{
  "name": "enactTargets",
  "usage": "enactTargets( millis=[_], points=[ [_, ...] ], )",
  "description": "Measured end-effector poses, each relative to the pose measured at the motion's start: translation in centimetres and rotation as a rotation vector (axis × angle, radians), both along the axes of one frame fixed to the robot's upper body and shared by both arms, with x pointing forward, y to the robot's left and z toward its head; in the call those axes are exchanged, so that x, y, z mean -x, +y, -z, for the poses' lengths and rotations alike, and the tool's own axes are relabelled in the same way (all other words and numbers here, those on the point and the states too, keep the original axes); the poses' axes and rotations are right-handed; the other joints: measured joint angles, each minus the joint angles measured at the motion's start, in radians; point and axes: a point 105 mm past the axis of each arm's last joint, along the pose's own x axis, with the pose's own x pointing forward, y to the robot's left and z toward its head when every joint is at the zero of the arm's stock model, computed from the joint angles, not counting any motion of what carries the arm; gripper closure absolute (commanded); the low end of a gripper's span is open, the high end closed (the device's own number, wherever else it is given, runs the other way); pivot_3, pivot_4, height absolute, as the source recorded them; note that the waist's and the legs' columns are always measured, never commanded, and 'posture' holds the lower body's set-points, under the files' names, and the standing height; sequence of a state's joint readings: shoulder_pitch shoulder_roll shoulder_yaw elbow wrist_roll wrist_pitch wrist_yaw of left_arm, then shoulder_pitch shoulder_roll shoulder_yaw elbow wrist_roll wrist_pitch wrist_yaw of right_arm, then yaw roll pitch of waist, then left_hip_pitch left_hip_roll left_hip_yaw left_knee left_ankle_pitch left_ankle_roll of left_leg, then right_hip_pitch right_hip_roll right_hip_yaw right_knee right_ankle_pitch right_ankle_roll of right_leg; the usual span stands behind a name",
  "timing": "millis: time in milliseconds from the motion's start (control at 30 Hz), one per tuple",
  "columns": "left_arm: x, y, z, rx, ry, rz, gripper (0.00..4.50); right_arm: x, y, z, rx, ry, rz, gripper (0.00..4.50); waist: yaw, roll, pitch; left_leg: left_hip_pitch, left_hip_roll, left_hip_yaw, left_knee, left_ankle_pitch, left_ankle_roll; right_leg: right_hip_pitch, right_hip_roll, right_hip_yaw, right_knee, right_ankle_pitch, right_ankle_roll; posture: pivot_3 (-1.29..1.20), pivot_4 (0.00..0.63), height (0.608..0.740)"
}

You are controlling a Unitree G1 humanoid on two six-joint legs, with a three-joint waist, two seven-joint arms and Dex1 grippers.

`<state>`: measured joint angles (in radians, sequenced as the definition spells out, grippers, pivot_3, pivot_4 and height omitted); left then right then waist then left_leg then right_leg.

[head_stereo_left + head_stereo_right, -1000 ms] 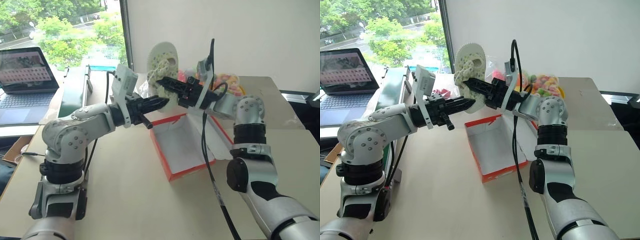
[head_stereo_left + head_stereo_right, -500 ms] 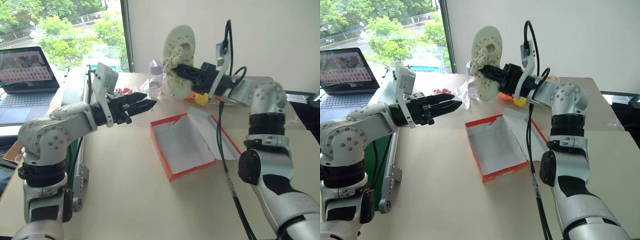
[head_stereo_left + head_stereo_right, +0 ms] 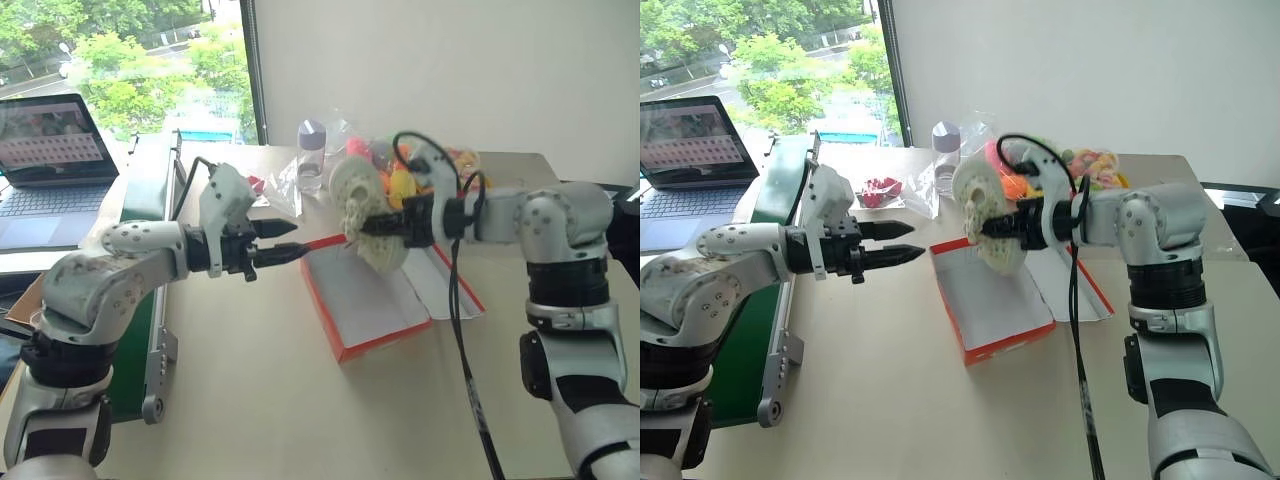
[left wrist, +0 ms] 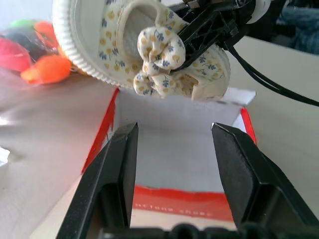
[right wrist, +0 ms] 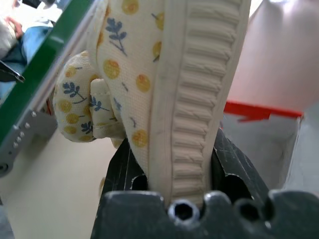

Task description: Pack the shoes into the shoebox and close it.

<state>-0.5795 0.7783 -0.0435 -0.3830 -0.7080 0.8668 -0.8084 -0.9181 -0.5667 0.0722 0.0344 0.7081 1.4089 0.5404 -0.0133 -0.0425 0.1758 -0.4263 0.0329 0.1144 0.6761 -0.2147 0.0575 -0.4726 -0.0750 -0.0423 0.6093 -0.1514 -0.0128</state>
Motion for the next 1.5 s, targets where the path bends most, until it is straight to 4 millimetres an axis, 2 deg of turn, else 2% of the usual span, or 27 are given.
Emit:
enactTargets(
  millis=[100, 500, 733, 967, 1033, 1100, 1233, 1300, 1500],
  points=[
    [0.2, 0.1, 0.4, -0.041, -0.023, 0.023, 2.02, 0.2, -0.5, 2.2, 0.061, 0.047, 0.019, 3.65, 0.001, 0.0, 0.0, 0.0, 0.0, 0.0, 0.001, 0.0, 0.0, 0.0, 0.0, 0.0, 0.0, -0.001, -0.001, 0.0, 0.15, 0.74],
    [0.4, 0.0, 0.7, -0.062, -0.056, 0.04, 2.02, -1.7, -4.6, 7.0, 0.247, 0.039, 0.16, 3.65, 0.001, 0.0, 0.0, 0.0, 0.0, 0.0, 0.001, 0.0, 0.0, 0.0, 0.0, 0.0, 0.0, 0.0, 0.001, 0.0, 0.15, 0.74],
    [0.5, 0.2, 0.9, -0.062, -0.05, 0.035, 2.02, -1.7, -4.6, 9.4, 0.276, 0.048, 0.176, 3.65, 0.001, 0.0, 0.0, 0.0, 0.0, 0.0, 0.002, 0.0, 0.0, 0.0, 0.0, 0.0, 0.001, 0.0, 0.001, 0.0, 0.15, 0.74],
    [0.7, 0.1, 0.9, -0.066, -0.051, 0.037, 2.02, -1.5, -3.9, 9.3, 0.282, 0.023, 0.175, 3.65, 0.0, 0.0, 0.0, 0.001, 0.0, 0.0, 0.002, 0.0, 0.0, 0.001, 0.001, 0.001, 0.001, 0.0, 0.001, 0.0, 0.15, 0.74],
    [0.7, 0.1, 0.9, -0.067, -0.048, 0.036, 1.97, -1.3, -3.7, 9.3, 0.29, 0.018, 0.173, 2.73, 0.0, 0.0, 0.0, 0.001, 0.0, 0.0, 0.002, 0.0, 0.0, 0.001, 0.001, 0.001, 0.001, 0.0, 0.001, 0.0, 0.15, 0.74],
    [0.7, 0.1, 1.0, -0.067, -0.046, 0.035, 1.97, -1.1, -3.4, 9.2, 0.292, 0.014, 0.167, 2.18, 0.0, 0.0, 0.0, 0.001, 0.0, 0.0, 0.002, 0.0, 0.0, 0.001, 0.001, 0.0, 0.001, 0.0, 0.001, 0.0, 0.15, 0.74],
    [0.7, 0.1, 1.0, -0.067, -0.042, 0.035, 1.97, -0.9, -3.0, 9.1, 0.301, -0.001, 0.156, 0.67, 0.0, 0.0, 0.0, 0.001, 0.0, 0.0, 0.002, 0.0, 0.0, 0.001, 0.0, 0.001, 0.001, 0.0, 0.001, 0.0, 0.15, 0.74],
    [0.7, 0.0, 1.0, -0.062, -0.042, 0.038, 1.97, -0.8, -2.8, 8.7, 0.309, -0.016, 0.15, 0.08, 0.001, 0.0, 0.0, 0.001, 0.0, 0.0, 0.002, 0.0, 0.0, 0.001, 0.0, 0.001, 0.001, 0.0, 0.001, 0.0, 0.15, 0.74],
    [0.6, -0.6, 1.1, -0.048, -0.043, 0.049, 1.97, -0.6, -2.2, 7.2, 0.334, -0.075, 0.138, 0.03, 0.0, 0.0, 0.0, 0.001, 0.0, 0.0, 0.003, 0.0, 0.0, 0.001, 0.0, 0.001, 0.001, 0.0, 0.001, 0.0, 0.15, 0.74]
  ],
)
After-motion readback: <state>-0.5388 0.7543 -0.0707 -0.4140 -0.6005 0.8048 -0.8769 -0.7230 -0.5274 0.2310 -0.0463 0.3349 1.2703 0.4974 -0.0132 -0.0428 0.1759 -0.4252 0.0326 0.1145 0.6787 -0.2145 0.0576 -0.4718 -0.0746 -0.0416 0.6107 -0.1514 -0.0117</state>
